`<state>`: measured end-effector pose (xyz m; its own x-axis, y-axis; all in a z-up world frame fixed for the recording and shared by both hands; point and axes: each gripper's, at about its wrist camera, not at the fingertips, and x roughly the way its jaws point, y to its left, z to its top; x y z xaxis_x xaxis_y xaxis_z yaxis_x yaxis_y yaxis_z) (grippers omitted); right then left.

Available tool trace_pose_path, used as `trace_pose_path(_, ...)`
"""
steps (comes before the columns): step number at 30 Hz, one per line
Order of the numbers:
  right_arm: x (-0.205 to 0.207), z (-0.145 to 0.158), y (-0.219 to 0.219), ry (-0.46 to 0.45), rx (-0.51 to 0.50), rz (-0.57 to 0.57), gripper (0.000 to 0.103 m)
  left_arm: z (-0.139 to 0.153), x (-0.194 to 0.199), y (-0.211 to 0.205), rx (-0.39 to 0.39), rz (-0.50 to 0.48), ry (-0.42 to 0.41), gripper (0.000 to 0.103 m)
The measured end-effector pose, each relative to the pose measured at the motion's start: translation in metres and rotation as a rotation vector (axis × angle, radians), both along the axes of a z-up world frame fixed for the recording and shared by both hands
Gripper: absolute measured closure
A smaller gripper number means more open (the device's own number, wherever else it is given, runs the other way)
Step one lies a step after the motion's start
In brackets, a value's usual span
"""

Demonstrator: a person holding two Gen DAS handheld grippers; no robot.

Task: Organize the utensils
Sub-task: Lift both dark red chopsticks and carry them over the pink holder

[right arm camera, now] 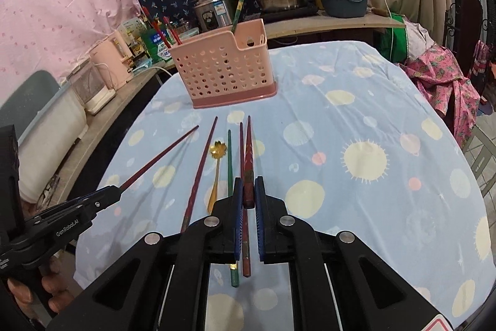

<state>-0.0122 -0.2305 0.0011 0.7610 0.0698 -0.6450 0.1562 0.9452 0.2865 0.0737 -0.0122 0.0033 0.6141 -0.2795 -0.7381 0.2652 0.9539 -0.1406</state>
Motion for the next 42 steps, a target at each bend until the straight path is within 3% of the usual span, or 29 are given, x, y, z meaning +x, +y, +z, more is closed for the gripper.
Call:
trace_pose_path(26, 0.031, 0.093, -0.036, -0.23, 0.027, -0.059, 0.096, 0.117, 0.055, -0.017, -0.072, -0.001, -0.246, 0.096)
trace_pose_path(42, 0.093, 0.16, -0.058, -0.442, 0.052, -0.099, 0.096, 0.2, 0.108, -0.042, -0.161, -0.008, -0.413, 0.096)
